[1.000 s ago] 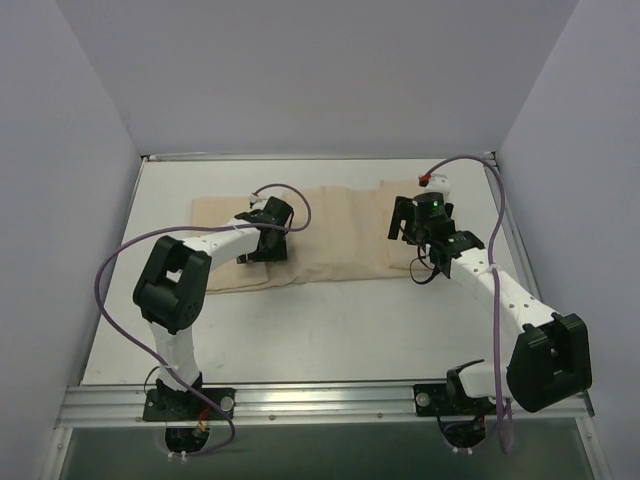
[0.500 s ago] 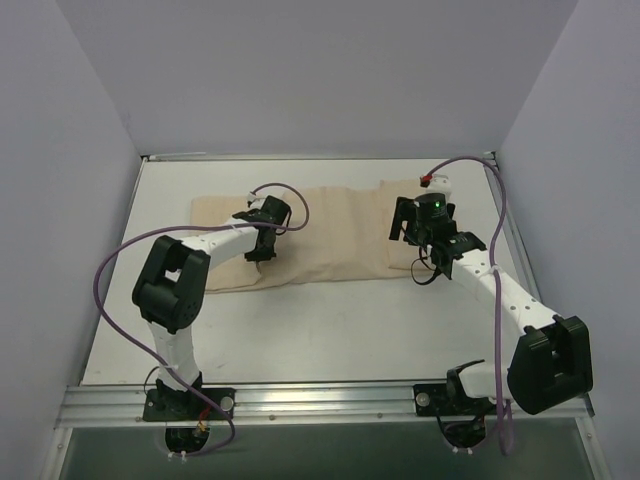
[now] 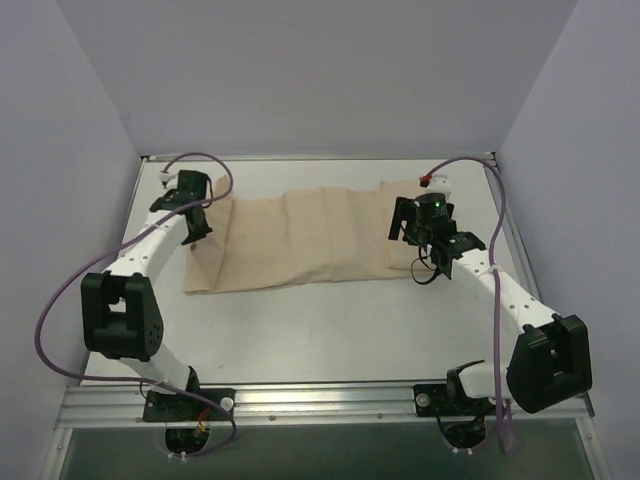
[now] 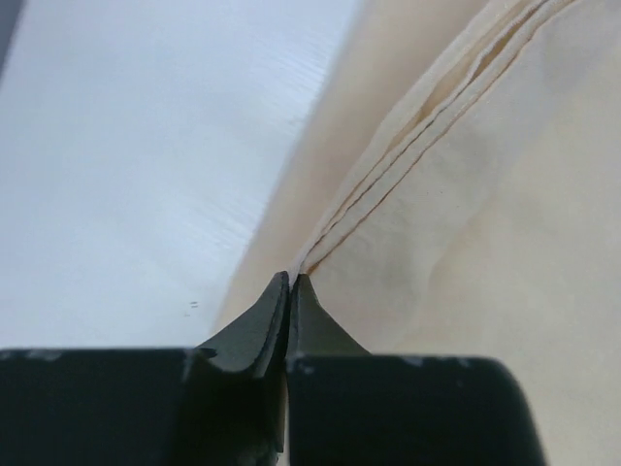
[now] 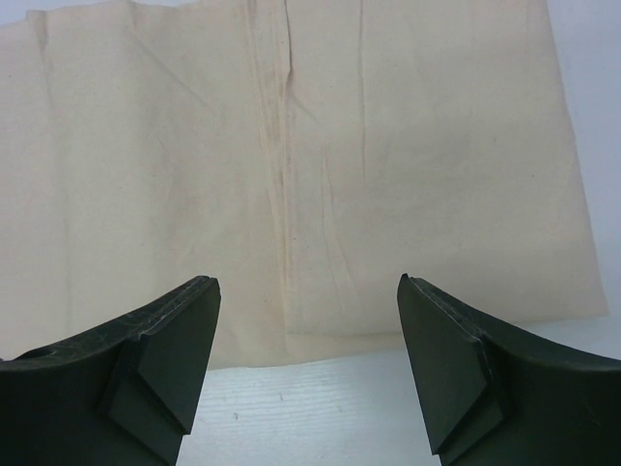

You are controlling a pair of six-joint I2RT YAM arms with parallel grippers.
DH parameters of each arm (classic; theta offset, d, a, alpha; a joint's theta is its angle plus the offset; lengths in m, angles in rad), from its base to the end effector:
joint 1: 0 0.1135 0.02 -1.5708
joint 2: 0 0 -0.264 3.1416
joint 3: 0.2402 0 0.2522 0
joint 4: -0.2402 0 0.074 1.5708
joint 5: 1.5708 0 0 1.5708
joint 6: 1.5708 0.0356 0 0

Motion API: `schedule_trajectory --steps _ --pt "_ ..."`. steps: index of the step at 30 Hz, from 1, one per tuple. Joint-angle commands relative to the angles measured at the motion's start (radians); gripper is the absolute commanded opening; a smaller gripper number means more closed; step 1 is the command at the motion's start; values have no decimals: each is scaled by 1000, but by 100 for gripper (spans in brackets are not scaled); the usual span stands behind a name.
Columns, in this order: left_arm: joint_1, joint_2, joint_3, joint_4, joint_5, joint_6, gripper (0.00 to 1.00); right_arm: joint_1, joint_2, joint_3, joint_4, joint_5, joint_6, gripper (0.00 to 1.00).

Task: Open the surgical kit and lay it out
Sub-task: Open the surgical kit at the center of the board.

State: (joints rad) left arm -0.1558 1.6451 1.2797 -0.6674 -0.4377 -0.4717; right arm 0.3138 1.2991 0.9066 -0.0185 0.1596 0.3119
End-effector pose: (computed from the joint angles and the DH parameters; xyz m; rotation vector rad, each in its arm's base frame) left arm 0.3424 -0.0385 0.2540 -0.5411 2.4291 0.3141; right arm 0.2857 0.0868 0.2859 0.1020 1.9821 0.2488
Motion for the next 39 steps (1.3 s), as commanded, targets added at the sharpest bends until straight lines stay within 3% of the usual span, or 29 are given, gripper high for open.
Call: schedule_trajectory --steps 1,2,4,5,7,9,12,15,20,25,31,39 --pt "157 -99 -3 -122 -53 -53 2 -5 20 17 42 -29 7 75" --pt "282 -140 -6 -130 -52 -62 2 -2 34 32 38 -41 7 75" --pt "387 -181 -10 -120 -16 -41 2 2 42 43 35 -48 6 75" --pt "428 -211 0 -112 -6 -19 18 4 46 49 32 -51 6 75" --pt "481 -229 20 -118 -5 -2 67 8 48 58 37 -58 3 75" --pt "486 -240 38 -121 14 34 82 7 57 61 45 -66 3 75" --pt "481 -251 33 -103 68 51 93 4 89 77 43 -69 1 75" --pt "454 -258 12 -66 175 62 96 4 120 94 43 -62 3 75" --pt "273 -246 -8 -23 293 19 97 8 204 118 42 -35 4 74" --pt "121 -278 -123 92 363 -25 97 28 293 156 -20 14 0 73" --pt "75 -243 -223 224 464 -77 92 62 413 209 -55 52 -7 71" --pt "38 -179 -292 304 479 -87 90 82 517 238 -55 179 -8 64"
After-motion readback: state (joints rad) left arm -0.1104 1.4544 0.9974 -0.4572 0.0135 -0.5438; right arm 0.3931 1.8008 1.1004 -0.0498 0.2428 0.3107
